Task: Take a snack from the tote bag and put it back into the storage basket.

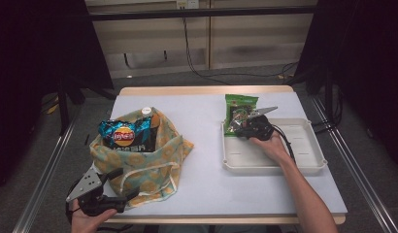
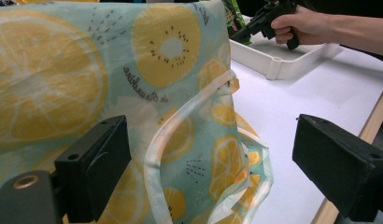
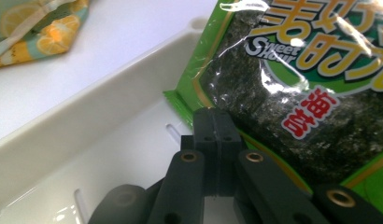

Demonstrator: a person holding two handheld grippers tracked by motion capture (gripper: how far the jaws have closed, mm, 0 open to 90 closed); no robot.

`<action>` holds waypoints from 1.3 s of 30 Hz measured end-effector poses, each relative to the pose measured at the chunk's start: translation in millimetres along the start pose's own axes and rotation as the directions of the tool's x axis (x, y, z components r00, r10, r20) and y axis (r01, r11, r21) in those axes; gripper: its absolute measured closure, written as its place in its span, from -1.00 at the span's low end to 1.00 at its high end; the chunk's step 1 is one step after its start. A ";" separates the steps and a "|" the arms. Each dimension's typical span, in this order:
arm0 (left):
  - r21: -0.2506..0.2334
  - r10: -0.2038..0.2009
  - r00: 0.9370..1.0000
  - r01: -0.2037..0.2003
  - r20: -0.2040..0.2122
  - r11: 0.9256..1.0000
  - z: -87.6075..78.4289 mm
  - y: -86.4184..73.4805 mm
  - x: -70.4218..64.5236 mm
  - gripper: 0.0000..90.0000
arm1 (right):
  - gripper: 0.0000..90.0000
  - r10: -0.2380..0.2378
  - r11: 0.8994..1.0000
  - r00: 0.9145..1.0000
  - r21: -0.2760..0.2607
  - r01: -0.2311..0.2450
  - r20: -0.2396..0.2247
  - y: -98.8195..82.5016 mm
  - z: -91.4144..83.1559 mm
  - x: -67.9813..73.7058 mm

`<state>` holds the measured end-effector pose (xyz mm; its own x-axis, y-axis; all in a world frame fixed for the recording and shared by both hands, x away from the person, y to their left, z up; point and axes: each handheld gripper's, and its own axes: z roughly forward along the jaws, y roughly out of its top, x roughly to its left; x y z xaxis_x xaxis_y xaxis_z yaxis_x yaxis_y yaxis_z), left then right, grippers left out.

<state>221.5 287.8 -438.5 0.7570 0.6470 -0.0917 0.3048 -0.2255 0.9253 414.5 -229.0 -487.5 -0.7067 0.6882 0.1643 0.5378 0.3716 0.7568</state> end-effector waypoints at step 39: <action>-0.005 -0.011 1.000 0.010 -0.005 1.000 -1.6 -1.1 1.6 -0.75 | 0.75 -0.003 0.988 1.000 -0.153 0.001 -0.011 11.3 -18.9 20.8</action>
<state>221.4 290.2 -439.0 0.7506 0.6533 -0.0994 0.3099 -0.2152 0.9261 397.2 -222.2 -463.5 -0.7129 0.6806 0.1691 0.4603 0.2722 0.8450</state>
